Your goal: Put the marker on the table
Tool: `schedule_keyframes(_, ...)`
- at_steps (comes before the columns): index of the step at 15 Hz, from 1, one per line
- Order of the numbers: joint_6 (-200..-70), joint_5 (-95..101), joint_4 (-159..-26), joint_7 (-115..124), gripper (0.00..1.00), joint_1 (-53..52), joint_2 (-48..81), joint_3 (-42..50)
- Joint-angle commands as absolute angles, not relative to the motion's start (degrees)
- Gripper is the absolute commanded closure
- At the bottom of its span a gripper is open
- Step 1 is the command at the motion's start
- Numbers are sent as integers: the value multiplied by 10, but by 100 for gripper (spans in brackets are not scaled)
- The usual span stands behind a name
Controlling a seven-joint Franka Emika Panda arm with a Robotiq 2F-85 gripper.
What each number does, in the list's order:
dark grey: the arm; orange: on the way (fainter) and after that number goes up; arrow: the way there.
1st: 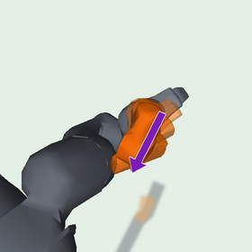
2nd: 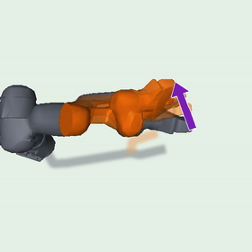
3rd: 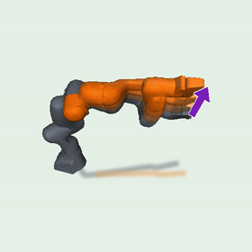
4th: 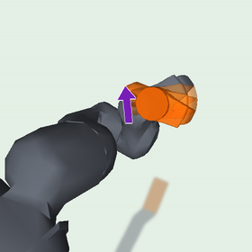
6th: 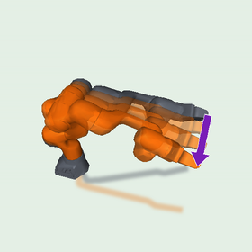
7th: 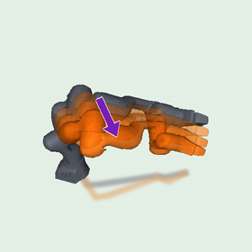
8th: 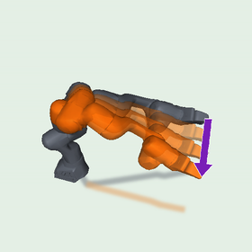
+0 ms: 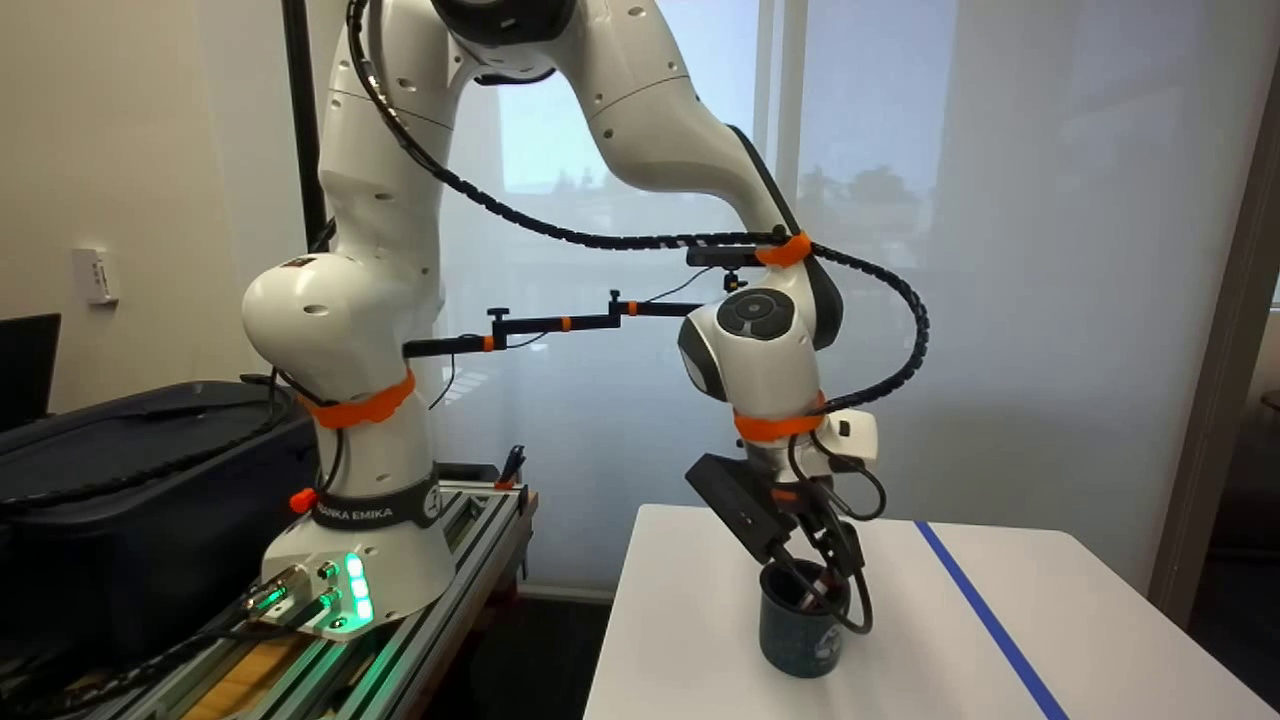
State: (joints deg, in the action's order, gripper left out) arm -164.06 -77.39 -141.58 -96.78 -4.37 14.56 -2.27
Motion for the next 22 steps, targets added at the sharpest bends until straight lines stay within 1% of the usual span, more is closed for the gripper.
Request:
schedule_keyframes(1, -1654, -819, -1389, -1025, 19, -38, 180, -29)
schedule_keyframes(2, -1655, -826, -1386, -1033, 26, -38, 185, -29)
schedule_keyframes(4, -1655, -838, -1380, -1049, 34, -39, 194, -30)
schedule_keyframes(5, -1655, -841, -1378, -1053, 41, -40, 198, -29)
schedule_keyframes(7, -1655, -852, -1374, -1065, 42, -40, 204, -29)
schedule_keyframes(8, -1655, -854, -1373, -1068, 46, -40, 207, -28)
schedule_keyframes(9, -1655, -858, -1371, -1072, 42, -40, 209, -28)
schedule_keyframes(12, -1655, -869, -1367, -1085, 45, -41, 212, -27)
schedule_keyframes(13, -1655, -870, -1367, -1086, 52, -41, 213, -27)
schedule_keyframes(15, -1655, -873, -1366, -1090, 54, -41, 215, -27)
schedule_keyframes(16, -1655, -874, -1365, -1092, 61, -41, 217, -27)
schedule_keyframes(17, -1656, -874, -1364, -1093, 58, -41, 219, -27)
schedule_keyframes(18, -1657, -878, -1363, -1098, 58, -42, 222, -27)
schedule_keyframes(19, -1658, -879, -1362, -1099, 61, -42, 225, -27)
schedule_keyframes(20, -1659, -880, -1361, -1100, 60, -42, 227, -27)
schedule_keyframes(22, -1660, -883, -1358, -1105, 72, -42, 234, -27)
